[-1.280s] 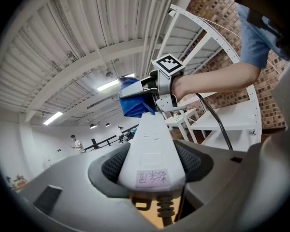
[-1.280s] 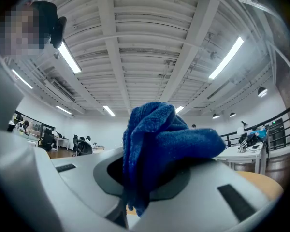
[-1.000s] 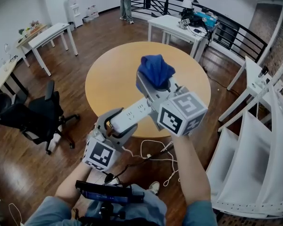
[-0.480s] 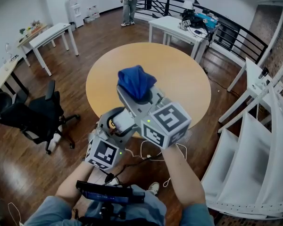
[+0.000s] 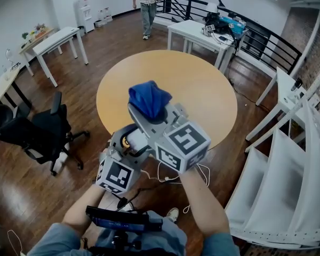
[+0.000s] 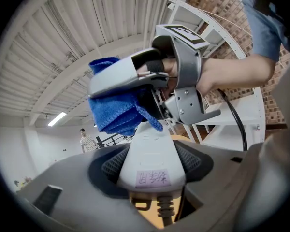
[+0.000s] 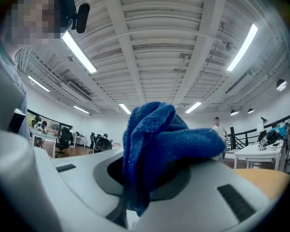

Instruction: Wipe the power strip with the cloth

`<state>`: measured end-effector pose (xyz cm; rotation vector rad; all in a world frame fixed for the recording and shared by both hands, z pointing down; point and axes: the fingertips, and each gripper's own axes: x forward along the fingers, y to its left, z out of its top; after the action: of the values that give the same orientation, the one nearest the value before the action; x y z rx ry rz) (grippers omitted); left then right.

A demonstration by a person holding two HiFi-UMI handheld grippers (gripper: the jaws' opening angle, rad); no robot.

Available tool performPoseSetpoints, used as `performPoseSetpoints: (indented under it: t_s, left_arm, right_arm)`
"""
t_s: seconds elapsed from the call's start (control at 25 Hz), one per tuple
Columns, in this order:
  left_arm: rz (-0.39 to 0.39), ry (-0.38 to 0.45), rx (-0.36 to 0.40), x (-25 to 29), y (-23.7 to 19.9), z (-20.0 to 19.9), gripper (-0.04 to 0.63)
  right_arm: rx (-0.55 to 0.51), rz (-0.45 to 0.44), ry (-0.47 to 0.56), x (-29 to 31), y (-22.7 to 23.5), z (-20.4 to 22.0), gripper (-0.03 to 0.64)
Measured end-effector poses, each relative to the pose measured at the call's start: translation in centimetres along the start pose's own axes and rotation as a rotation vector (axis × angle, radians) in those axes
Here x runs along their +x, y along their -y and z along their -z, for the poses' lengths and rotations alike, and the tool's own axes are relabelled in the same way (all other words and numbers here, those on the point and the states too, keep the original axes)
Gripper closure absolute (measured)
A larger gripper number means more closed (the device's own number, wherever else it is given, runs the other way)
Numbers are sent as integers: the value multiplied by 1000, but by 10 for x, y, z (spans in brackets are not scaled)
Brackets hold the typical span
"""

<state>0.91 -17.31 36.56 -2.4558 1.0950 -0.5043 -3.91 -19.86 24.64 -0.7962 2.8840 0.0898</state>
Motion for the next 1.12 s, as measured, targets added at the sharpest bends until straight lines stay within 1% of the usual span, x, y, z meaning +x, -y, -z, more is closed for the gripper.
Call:
performPoseSetpoints:
  t_s: [0.08, 0.16, 0.36, 0.76, 1.12]
  left_arm:
    - [-6, -14, -19, -2, 1, 0, 313]
    - [-3, -6, -10, -3, 2, 0, 313]
    - [-4, -8, -19, -6, 4, 1, 313]
    - [7, -4, 2, -12, 6, 2, 313]
    - [27, 10, 22, -16, 14, 0, 313]
  right_arm:
    - [-1, 10, 4, -2, 4, -1, 554]
    - [-5, 18, 3, -4, 8, -3, 554]
    - [-19, 65, 6, -14, 27, -8, 554]
    - [-55, 161, 19, -38, 66, -21, 554]
    - [-50, 253, 42, -63, 101, -26, 554]
